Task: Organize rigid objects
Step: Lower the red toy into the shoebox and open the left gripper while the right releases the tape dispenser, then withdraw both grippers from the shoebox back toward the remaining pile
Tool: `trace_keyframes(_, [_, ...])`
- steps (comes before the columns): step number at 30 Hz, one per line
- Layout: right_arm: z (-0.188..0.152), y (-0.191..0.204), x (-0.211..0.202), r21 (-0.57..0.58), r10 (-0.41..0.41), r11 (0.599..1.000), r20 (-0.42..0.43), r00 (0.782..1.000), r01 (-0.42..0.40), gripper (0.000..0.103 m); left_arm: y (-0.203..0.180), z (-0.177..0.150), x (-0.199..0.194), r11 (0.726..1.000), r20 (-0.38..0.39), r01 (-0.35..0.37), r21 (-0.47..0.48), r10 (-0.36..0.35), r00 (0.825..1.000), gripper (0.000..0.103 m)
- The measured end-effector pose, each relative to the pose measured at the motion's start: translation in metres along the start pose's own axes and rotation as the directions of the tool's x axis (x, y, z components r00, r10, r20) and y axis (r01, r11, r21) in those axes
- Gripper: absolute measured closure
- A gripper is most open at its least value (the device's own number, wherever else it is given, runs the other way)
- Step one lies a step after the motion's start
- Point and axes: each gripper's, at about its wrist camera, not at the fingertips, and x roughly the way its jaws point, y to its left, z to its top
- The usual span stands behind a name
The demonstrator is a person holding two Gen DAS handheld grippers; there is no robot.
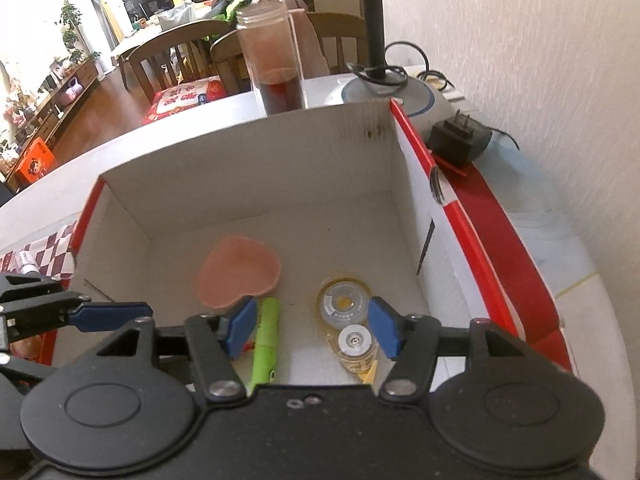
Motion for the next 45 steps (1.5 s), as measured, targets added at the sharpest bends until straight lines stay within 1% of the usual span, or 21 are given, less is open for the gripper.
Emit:
trace_keyframes(6, [0.000, 0.011, -0.018, -0.019, 0.006, 1.000, 0.027, 1.000, -0.006, 0.039, 0.002, -0.011, -0.030, 1.000, 0.063, 0.008, -0.004, -0.008, 0.998, 0.052])
trace_keyframes(14, [-0.009, 0.032, -0.049, -0.022, 0.001, 1.000, 0.070, 0.998, 0.000, 0.036, 0.017, -0.032, -0.076, 1.000, 0.146, 0.028, -0.009, -0.026, 0.989, 0.052])
trace_keyframes(18, [-0.015, 0.046, -0.067, -0.025, 0.006, 1.000, 0.099, 0.995, -0.004, 0.028, 0.026, -0.045, -0.101, 0.999, 0.194, 0.032, -0.014, -0.029, 0.981, 0.052])
trace_keyframes(21, [-0.024, 0.059, -0.081, -0.027, 0.010, 1.000, 0.119, 0.993, -0.007, 0.027, 0.033, -0.055, -0.119, 1.000, 0.221, 0.027, -0.013, -0.023, 0.975, 0.052])
trace_keyframes(24, [-0.032, 0.071, -0.091, -0.024, 0.016, 1.000, 0.130, 0.991, -0.013, 0.026, 0.042, -0.068, -0.136, 0.999, 0.239, 0.029, -0.020, -0.024, 0.971, 0.052])
trace_keyframes(26, [-0.038, 0.081, -0.098, -0.024, 0.020, 1.000, 0.139, 0.990, -0.016, 0.024, 0.048, -0.077, -0.146, 0.999, 0.249, 0.029, -0.020, -0.023, 0.968, 0.052])
trace_keyframes(33, [-0.057, 0.120, -0.112, -0.033, 0.050, 0.998, 0.175, 0.983, -0.045, 0.020, 0.074, -0.114, -0.179, 1.000, 0.278, 0.010, -0.018, -0.004, 0.961, 0.052])
trace_keyframes(34, [-0.059, 0.126, -0.113, -0.037, 0.058, 0.998, 0.179, 0.982, -0.053, 0.019, 0.078, -0.119, -0.183, 1.000, 0.282, 0.005, -0.021, 0.001, 0.959, 0.052])
trace_keyframes(36, [-0.065, 0.140, -0.116, -0.038, 0.077, 0.997, 0.187, 0.979, -0.071, 0.017, 0.089, -0.131, -0.192, 0.999, 0.294, -0.008, -0.032, 0.017, 0.956, 0.045])
trace_keyframes(37, [-0.067, 0.147, -0.116, -0.043, 0.089, 0.996, 0.191, 0.978, -0.082, 0.016, 0.095, -0.137, -0.196, 0.999, 0.301, -0.013, -0.036, 0.023, 0.953, 0.038])
trace_keyframes(38, [-0.069, 0.152, -0.116, -0.049, 0.096, 0.995, 0.194, 0.976, -0.088, 0.015, 0.101, -0.144, -0.201, 0.999, 0.313, -0.022, -0.043, 0.034, 0.949, 0.035])
trace_keyframes(41, [-0.077, 0.172, -0.116, -0.067, 0.110, 0.993, 0.202, 0.973, -0.098, 0.010, 0.120, -0.162, -0.213, 0.995, 0.333, -0.067, -0.078, 0.090, 0.939, 0.034])
trace_keyframes(45, [-0.090, 0.198, -0.115, -0.089, 0.139, 0.988, 0.214, 0.967, -0.123, 0.004, 0.147, -0.186, -0.227, 0.986, 0.358, -0.114, -0.123, 0.151, 0.922, 0.030])
